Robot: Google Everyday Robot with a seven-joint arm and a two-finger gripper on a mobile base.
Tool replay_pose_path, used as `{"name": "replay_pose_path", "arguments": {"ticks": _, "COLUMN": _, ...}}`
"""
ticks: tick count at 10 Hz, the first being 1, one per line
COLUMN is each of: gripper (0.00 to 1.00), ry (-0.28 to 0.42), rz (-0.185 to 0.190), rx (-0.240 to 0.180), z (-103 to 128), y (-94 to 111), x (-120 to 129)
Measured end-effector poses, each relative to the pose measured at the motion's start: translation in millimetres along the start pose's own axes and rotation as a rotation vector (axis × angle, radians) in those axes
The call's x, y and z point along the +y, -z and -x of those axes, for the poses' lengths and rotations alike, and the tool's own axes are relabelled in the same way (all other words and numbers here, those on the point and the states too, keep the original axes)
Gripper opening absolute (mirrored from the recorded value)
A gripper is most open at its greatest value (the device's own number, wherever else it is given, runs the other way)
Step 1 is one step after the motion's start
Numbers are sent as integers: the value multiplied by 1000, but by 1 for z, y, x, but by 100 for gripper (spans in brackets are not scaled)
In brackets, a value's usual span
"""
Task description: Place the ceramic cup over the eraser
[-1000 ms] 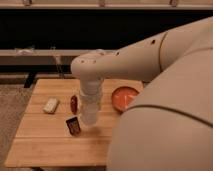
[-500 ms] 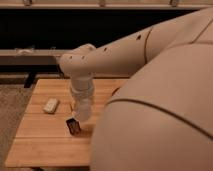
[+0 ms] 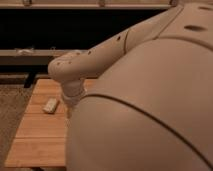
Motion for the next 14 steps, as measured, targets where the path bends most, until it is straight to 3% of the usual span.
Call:
{"name": "replay_pose_path", "arguments": {"ticks": 5, "gripper": 0, "ry": 20, "rz": 5, "rx": 31, "z": 7, "y": -19, "x": 16}}
{"name": "replay_pose_path", "arguments": {"ticks": 9, "gripper": 2, "ry": 35, "rz": -22, "rx": 62, "z": 14, "y": -39, "x": 20}}
{"name": "replay_pose_path", "arguments": {"ticks": 14, "gripper": 49, "ry": -11, "rz": -77, "rx": 81, "z": 21, "y": -86, "x": 10}}
